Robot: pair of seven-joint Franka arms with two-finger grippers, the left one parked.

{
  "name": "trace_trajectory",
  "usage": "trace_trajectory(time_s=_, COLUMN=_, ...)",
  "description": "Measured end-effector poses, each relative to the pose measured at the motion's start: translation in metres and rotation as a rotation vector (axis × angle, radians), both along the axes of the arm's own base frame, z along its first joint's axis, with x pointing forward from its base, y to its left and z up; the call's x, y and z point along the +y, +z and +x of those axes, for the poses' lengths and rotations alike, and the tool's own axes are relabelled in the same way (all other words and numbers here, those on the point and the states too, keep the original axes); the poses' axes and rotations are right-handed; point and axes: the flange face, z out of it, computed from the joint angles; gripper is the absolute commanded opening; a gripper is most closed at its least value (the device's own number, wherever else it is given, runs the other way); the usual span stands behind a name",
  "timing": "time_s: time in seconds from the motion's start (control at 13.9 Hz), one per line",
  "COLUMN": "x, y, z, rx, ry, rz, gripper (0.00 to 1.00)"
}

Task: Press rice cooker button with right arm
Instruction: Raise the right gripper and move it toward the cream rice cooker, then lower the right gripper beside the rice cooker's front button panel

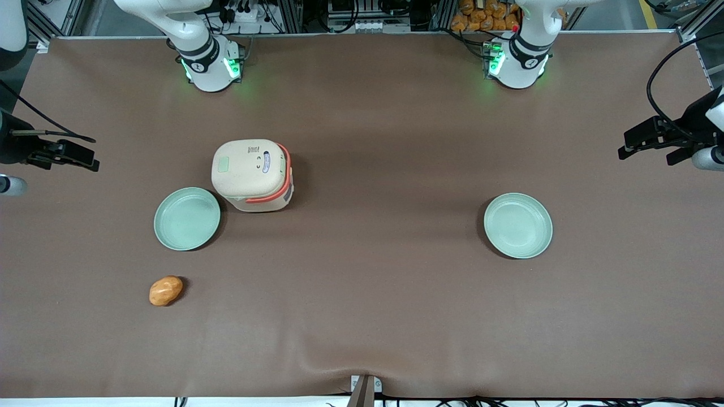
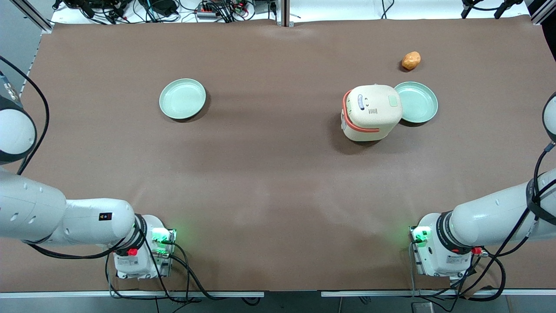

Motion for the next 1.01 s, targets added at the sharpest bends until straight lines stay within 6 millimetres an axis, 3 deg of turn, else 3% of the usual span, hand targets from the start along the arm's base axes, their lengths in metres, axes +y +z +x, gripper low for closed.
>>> trace_trajectory(time_s=0.58, x=0.005, y=-0.014, z=-0.008, rx=0.094, ry=0.033, rz=0.009, gripper=1.0)
trace_trajectory(time_s=0.79, x=0.022, y=-0.029, z=-0.01, rx=0.136, ry=0.067, rz=0.012, gripper=0.97)
trace_trajectory(time_s=0.94, x=0.046, y=-0.041, z=-0.013, rx=0.17, ry=0.11, rz=0.011, gripper=0.57)
trace_trajectory(time_s=1.01, x=0.062, y=-0.048, z=-0.015, rx=0.188, ry=0.138, rz=0.01, gripper=0.42)
